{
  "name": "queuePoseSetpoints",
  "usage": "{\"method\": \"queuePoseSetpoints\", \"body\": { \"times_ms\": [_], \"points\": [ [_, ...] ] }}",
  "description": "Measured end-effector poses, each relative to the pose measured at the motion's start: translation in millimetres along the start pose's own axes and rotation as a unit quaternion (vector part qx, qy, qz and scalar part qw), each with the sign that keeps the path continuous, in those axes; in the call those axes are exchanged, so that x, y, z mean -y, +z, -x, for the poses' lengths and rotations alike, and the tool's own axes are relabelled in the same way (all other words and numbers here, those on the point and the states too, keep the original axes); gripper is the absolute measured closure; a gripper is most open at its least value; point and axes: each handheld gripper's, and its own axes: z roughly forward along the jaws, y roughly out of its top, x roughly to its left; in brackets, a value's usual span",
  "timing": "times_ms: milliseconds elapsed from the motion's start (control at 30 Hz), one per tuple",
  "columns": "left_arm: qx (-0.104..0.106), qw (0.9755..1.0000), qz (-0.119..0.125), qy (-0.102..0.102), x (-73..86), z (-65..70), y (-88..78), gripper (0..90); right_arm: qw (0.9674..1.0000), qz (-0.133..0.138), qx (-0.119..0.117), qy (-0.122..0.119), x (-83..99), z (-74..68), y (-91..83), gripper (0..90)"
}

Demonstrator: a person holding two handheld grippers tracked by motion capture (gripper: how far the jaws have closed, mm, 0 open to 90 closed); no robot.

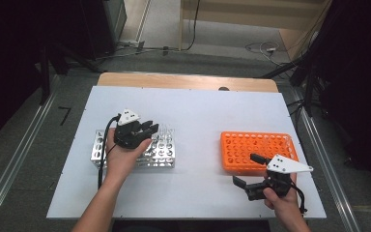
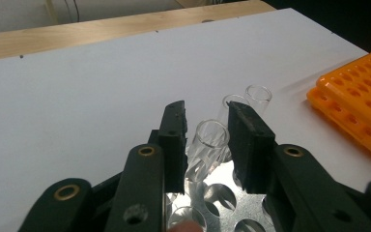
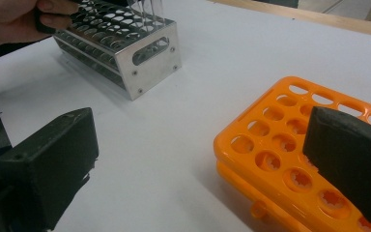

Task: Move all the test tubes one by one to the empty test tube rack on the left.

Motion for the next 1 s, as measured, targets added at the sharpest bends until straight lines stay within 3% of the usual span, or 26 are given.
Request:
{"method": "queuePoseSetpoints", "body": {
  "times_ms": [133,400,567,800,1000],
  "points": [
    [-0.017,0.9999,0.001,-0.001,0.0,0.1,-3.5,56.4,1.0,0.001,0.003,0.0,-0.1,1.4,-0.8,0.0],
    [-0.015,0.9996,0.023,-0.001,5.4,3.9,-17.6,31.1,0.9999,0.008,0.01,0.001,-1.6,5.7,-4.2,0.0],
    [-0.002,0.9992,0.038,-0.008,10.5,6.3,-28.3,17.8,0.9997,0.012,0.022,0.005,-2.3,11.3,-7.5,0.0],
    [0.015,0.9986,0.049,-0.01,17.8,12.5,-42.8,7.2,0.9987,0.018,0.044,0.015,-1.2,25.6,-14.2,0.0],
    [0.048,0.997,0.061,-0.005,24.7,16.9,-53.9,0.0,0.9972,0.024,0.065,0.027,0.2,41.3,-21.1,0.0]
  ]
}}
